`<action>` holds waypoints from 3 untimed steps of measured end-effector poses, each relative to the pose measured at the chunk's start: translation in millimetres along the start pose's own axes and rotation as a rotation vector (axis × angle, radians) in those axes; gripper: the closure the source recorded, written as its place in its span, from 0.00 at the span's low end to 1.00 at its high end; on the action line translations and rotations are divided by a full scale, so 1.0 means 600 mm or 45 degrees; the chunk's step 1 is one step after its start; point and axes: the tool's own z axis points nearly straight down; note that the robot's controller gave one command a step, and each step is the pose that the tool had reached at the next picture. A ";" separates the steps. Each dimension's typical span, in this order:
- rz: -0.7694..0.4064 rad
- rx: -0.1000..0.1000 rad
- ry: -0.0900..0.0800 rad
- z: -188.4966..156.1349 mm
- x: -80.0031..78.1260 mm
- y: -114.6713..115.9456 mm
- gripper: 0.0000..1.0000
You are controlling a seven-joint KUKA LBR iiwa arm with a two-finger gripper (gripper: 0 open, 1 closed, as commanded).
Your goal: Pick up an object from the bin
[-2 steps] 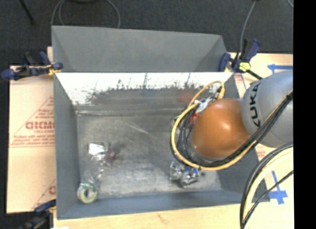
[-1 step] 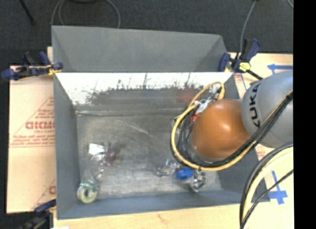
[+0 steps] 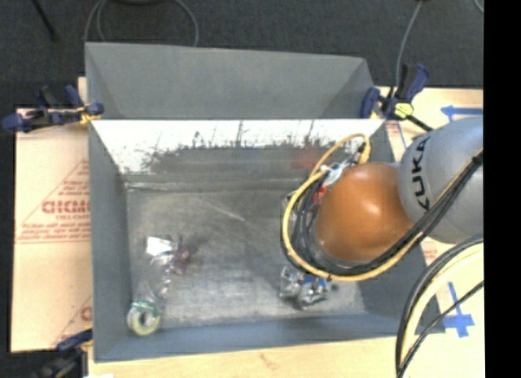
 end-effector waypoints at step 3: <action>-0.457 -0.019 0.005 -0.015 0.026 -0.055 0.00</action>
Offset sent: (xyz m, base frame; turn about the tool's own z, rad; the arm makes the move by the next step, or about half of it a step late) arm -0.0050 0.0109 0.1278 -0.2250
